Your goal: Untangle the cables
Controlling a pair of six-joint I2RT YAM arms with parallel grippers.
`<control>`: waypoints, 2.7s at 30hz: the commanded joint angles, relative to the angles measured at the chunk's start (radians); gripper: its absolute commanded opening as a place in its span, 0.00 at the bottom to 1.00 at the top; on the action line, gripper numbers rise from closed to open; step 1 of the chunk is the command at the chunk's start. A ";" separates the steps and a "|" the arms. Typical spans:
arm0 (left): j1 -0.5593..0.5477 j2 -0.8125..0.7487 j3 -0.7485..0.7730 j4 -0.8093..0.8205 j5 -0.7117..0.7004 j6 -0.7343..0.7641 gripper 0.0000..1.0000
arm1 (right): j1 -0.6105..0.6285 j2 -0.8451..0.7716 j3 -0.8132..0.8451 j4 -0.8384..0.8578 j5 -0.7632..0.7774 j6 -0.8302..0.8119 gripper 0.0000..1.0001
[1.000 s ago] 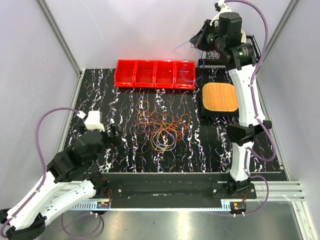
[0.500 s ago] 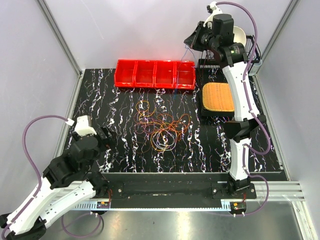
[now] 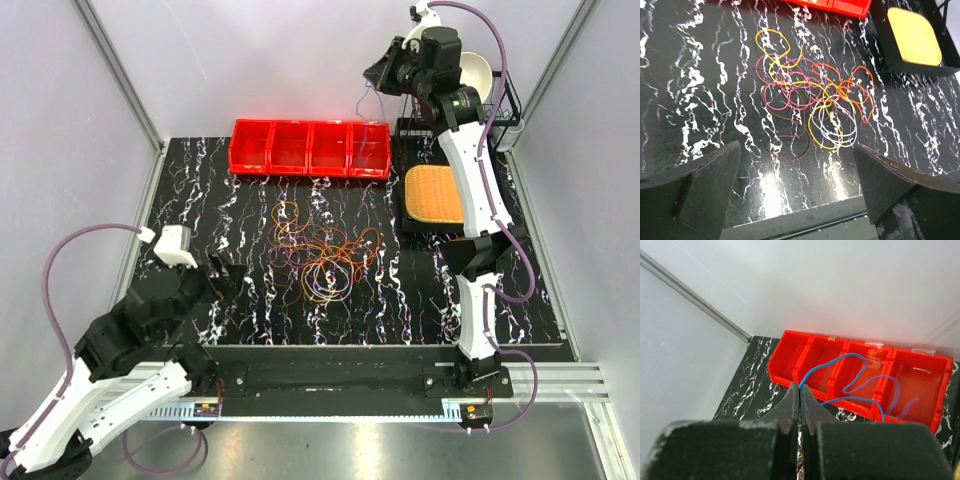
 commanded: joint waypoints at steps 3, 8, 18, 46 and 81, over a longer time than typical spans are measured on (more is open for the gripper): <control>0.000 0.060 0.118 -0.159 -0.176 -0.079 0.99 | -0.014 0.008 0.025 0.112 0.039 -0.050 0.00; 0.000 0.037 0.061 -0.135 -0.231 -0.068 0.99 | -0.048 0.035 0.022 0.155 0.024 -0.050 0.00; 0.009 0.161 0.064 -0.119 -0.210 -0.041 0.99 | -0.071 0.158 0.022 0.218 0.048 -0.056 0.00; 0.039 0.134 0.046 -0.091 -0.176 -0.022 0.99 | -0.104 0.071 0.033 0.401 -0.022 0.018 0.00; 0.037 0.065 0.039 -0.079 -0.159 -0.016 0.99 | -0.129 0.215 -0.071 0.514 -0.131 0.056 0.00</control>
